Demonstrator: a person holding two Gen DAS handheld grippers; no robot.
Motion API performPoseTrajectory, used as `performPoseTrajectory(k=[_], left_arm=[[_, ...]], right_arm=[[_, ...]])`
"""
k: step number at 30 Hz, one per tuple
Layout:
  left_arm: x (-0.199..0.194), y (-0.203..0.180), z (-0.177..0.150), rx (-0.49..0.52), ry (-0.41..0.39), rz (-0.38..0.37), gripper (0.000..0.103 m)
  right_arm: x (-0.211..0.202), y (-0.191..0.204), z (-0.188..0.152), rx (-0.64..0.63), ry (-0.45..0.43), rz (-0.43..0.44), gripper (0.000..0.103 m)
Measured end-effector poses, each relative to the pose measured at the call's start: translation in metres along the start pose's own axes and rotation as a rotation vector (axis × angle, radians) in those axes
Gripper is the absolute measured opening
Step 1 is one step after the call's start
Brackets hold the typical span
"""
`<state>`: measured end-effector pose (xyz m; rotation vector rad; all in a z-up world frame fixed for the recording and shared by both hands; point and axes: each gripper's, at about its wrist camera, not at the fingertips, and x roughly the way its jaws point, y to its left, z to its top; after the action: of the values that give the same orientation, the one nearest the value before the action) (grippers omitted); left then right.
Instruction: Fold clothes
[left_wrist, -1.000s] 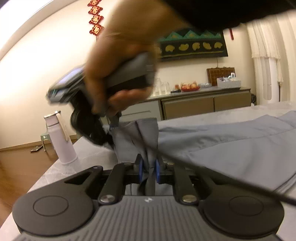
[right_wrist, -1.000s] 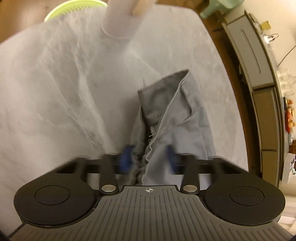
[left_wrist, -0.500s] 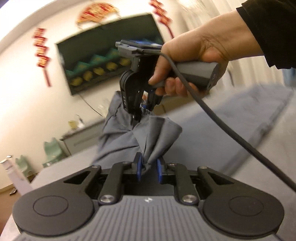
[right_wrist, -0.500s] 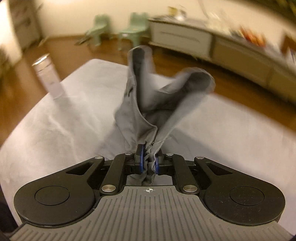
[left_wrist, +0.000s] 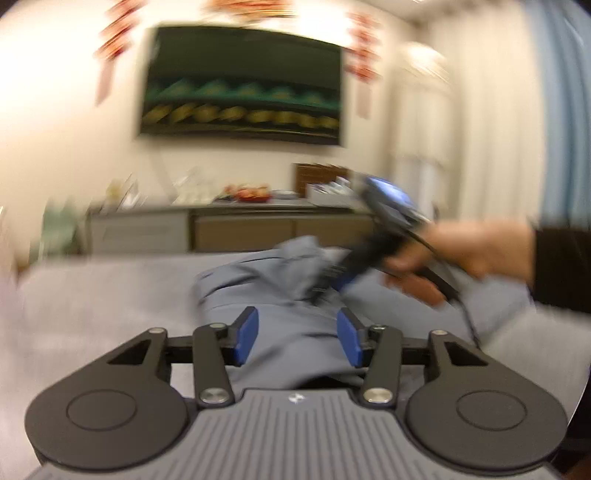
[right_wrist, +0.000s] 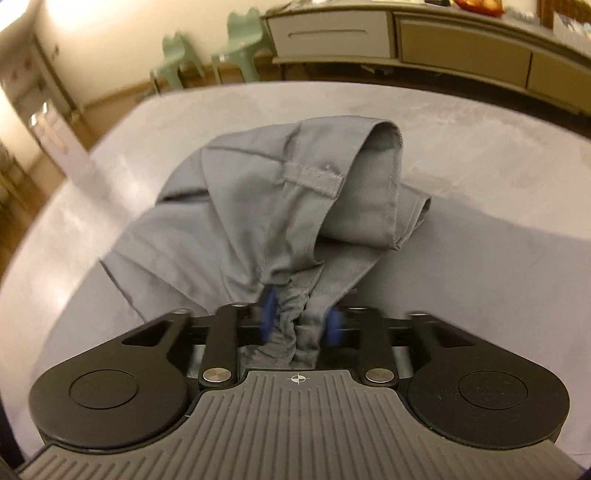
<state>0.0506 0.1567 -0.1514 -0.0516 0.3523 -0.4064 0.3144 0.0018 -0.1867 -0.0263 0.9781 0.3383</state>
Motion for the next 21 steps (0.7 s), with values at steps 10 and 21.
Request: performPoseTrajectory(k=[10,21], left_arm=[[0.087,0.103,-0.016,-0.591,0.303,-0.042,0.067],[0.113,0.102,-0.023,-0.607,0.411,-0.099,0.043]], right_arm=[[-0.081,0.047,0.046,-0.212,-0.133,-0.22,0.063],[0.102,0.133,0.145,-0.484,0.175,-0.238,0.083]])
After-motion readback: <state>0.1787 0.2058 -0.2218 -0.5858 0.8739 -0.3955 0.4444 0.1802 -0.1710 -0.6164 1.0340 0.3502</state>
